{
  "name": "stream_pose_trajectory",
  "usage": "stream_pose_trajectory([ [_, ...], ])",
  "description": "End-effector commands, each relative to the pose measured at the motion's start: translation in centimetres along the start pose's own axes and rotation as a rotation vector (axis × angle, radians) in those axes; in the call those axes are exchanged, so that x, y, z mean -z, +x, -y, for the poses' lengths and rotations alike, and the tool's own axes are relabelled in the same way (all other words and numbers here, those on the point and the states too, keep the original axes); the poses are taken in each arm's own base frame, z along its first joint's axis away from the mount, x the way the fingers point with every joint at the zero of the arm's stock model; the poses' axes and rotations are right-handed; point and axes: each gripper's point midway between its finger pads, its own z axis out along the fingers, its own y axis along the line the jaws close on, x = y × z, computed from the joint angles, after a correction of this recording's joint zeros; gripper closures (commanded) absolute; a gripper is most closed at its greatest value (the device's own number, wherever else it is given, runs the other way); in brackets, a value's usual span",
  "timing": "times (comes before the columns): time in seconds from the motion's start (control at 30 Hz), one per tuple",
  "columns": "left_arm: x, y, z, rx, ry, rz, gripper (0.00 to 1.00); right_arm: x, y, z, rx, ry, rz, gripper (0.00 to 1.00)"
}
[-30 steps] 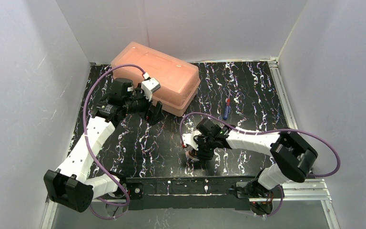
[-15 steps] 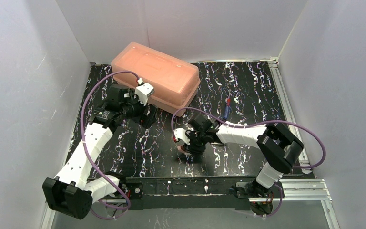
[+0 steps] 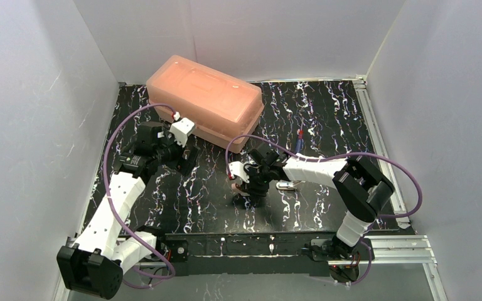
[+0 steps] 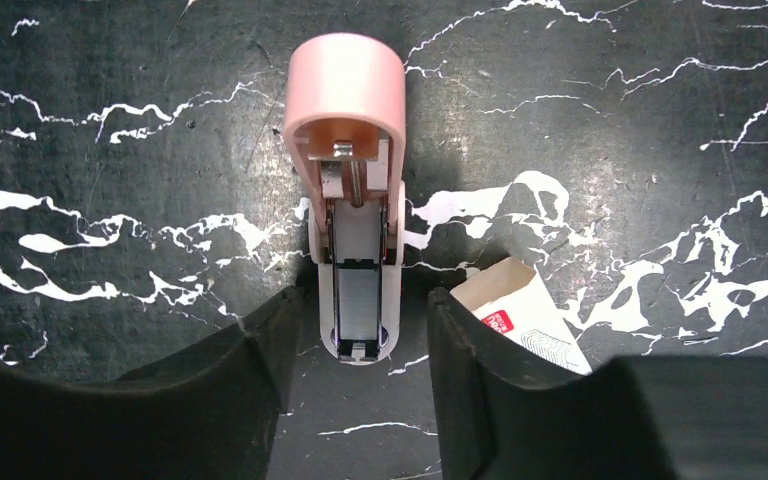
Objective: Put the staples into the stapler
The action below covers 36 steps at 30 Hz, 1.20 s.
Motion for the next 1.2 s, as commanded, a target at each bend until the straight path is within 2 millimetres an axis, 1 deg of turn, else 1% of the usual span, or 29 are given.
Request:
stream_pose_trajectory([
  [0.0,0.2,-0.3,0.6,-0.059,0.026,0.069,0.02,2.0,-1.8,0.1,0.043,0.003,0.057,0.39],
  [0.1,-0.3,-0.1,3.1,-0.111,0.174,0.108,0.01,3.4,-2.4,-0.5,0.037,-0.007,0.094,0.35],
  [0.2,-0.8,0.3,6.1,-0.139,0.361,0.139,0.01,4.6,-2.5,-0.7,0.013,-0.004,0.122,0.35],
  [0.27,-1.2,0.7,7.3,-0.147,0.446,0.146,0.04,5.2,-2.2,-0.8,-0.013,-0.002,0.138,0.36],
  [0.37,-1.8,1.2,8.4,-0.178,0.533,0.155,0.11,5.9,-1.5,-0.9,-0.066,0.001,0.152,0.38],
  [0.57,-2.8,2.1,9.8,-0.269,0.632,0.191,0.16,6.9,0.3,-0.9,-0.185,0.003,0.168,0.42],
  [0.67,-3.6,2.6,10.5,-0.301,0.666,0.195,0.22,6.4,1.0,-1.4,-0.229,-0.028,0.158,0.44],
  [0.77,-4.5,3.2,11.5,-0.354,0.693,0.173,0.27,5.4,1.4,-1.8,-0.272,-0.068,0.148,0.47],
  [0.9,-6.0,3.8,12.4,-0.422,0.702,0.133,0.36,4.0,1.5,-1.6,-0.304,-0.096,0.153,0.51],
  [1.0,-7.1,3.7,12.7,-0.455,0.697,0.127,0.46,3.3,1.5,-1.2,-0.315,-0.101,0.153,0.53],
  [1.17,-8.3,4.0,13.2,-0.495,0.7,0.11,0.54,2.7,1.7,-0.9,-0.328,-0.105,0.155,0.55],
])
